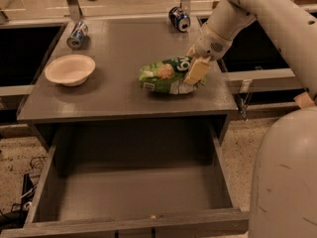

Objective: Place green rice chip bag into top drawer

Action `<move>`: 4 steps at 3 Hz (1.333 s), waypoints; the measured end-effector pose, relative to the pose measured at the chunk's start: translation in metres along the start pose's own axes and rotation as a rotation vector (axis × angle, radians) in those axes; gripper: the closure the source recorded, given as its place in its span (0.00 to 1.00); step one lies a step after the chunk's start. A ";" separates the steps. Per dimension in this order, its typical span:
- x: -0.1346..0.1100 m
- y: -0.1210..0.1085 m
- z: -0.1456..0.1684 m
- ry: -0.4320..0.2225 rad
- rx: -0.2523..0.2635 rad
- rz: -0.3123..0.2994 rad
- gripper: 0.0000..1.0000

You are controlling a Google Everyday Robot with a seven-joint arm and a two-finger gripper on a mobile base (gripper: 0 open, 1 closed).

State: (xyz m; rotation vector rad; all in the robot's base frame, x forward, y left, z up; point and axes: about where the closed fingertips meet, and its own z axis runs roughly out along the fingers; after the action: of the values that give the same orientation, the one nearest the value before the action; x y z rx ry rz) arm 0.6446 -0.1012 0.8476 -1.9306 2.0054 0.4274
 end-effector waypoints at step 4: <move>-0.049 0.046 -0.070 -0.069 0.120 -0.058 1.00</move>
Offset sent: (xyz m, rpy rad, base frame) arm -0.0091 0.0169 0.0422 0.0554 -0.0253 -0.0250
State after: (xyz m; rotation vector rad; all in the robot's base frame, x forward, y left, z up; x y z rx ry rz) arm 0.5986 -0.0850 0.9315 -1.8706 1.8820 0.3460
